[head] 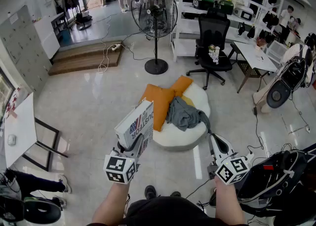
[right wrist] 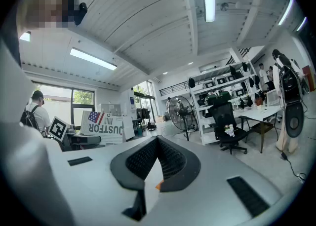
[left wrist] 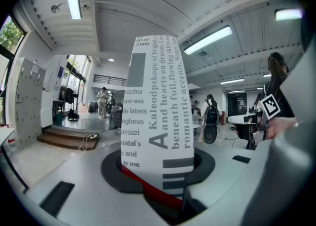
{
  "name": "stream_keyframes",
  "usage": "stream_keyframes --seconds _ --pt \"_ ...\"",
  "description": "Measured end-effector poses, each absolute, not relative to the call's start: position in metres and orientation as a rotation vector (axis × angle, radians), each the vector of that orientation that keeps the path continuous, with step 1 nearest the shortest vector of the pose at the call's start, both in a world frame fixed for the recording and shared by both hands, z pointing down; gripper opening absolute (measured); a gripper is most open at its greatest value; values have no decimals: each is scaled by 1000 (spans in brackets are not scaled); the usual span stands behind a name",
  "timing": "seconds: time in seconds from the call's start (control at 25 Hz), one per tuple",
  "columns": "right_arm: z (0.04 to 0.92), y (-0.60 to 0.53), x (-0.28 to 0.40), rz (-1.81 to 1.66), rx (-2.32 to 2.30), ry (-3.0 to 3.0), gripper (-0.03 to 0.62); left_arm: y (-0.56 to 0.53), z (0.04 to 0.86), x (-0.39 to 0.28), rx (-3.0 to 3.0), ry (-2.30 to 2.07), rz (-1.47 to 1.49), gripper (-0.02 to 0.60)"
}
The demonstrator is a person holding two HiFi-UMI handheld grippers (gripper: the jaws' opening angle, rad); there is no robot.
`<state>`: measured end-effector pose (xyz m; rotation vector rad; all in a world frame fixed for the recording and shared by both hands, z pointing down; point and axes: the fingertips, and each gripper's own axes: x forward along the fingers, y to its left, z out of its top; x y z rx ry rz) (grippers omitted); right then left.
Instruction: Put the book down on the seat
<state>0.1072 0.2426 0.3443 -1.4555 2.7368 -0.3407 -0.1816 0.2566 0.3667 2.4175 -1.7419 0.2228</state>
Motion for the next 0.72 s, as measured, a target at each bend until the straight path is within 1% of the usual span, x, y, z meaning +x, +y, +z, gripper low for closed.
stream_keyframes --seconds 0.52,0.72 --pt "354 234 54 -336 -1473 2744 12 257 375 -233 2434 -1744 219 156" --pt "345 248 25 -347 -1457 2721 14 266 368 -258 2452 -1735 212 156"
